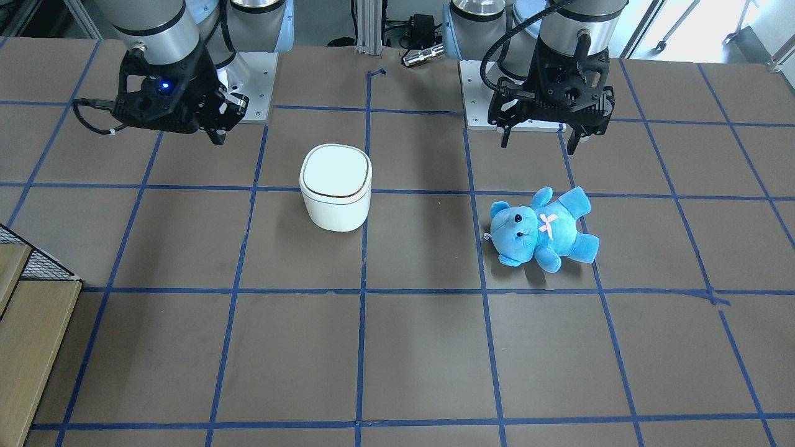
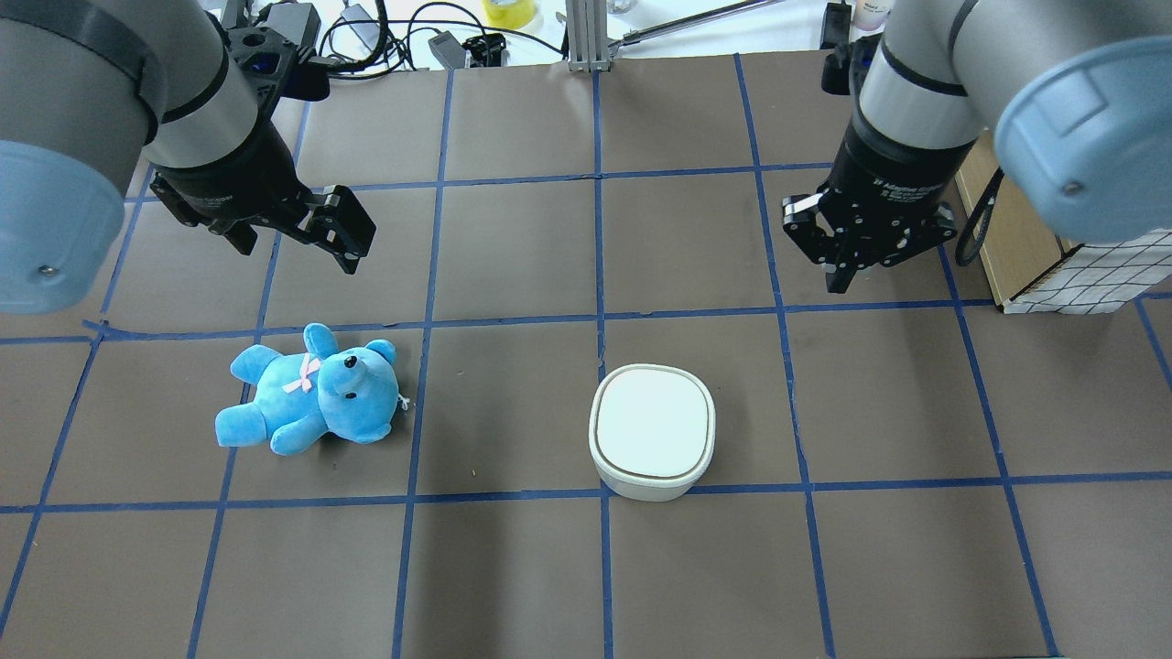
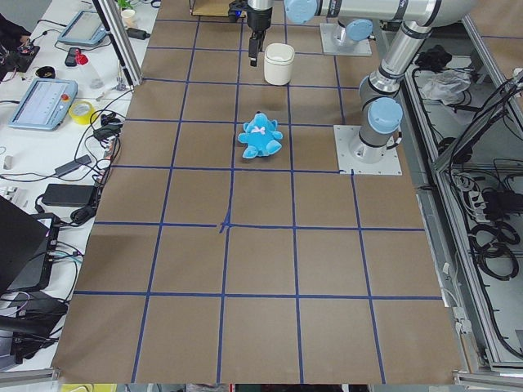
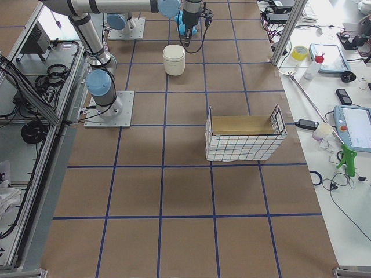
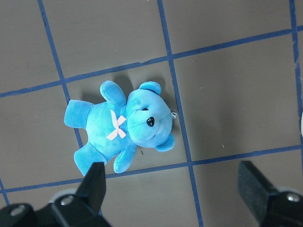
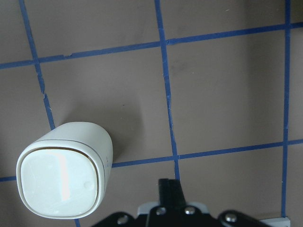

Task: Open trash can with right arm
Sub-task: 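Move the right gripper over the white trash can lid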

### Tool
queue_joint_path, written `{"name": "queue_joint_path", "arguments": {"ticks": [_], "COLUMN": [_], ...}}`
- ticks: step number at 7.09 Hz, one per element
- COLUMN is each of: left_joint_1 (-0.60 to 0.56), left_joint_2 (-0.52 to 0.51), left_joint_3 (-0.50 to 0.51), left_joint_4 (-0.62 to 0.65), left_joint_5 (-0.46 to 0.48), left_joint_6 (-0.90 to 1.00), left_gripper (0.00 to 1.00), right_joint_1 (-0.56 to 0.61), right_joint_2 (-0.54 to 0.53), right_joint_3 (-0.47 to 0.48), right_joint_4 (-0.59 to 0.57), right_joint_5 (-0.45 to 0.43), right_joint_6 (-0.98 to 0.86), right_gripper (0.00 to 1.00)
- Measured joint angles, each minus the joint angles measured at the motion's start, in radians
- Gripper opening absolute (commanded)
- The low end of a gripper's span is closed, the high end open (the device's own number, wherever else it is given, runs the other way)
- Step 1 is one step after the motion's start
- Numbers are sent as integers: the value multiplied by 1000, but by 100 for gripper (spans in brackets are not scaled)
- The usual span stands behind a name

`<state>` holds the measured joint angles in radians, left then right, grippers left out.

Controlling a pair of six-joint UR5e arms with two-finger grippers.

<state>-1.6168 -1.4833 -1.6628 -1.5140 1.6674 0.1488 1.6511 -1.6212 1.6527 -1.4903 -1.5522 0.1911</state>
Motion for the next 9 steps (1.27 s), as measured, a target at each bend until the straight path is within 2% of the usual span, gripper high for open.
{"name": "queue_joint_path", "arguments": {"ticks": [3,6,9], "left_joint_1": [0,0,0], "left_joint_2": [0,0,0], "left_joint_3": [0,0,0], "left_joint_4": [1,0,0], "left_joint_5": [0,0,0], "left_joint_6": [0,0,0], "left_gripper": [100,100,100], "right_joint_1": [78,149,190], "right_joint_2": [6,12,45], "right_joint_3": [80,215,261], "right_joint_4": [-57,-209,-273], "right_joint_5": [45,52,58], "right_joint_6": [65,107,124], "right_gripper": [0,0,0]}}
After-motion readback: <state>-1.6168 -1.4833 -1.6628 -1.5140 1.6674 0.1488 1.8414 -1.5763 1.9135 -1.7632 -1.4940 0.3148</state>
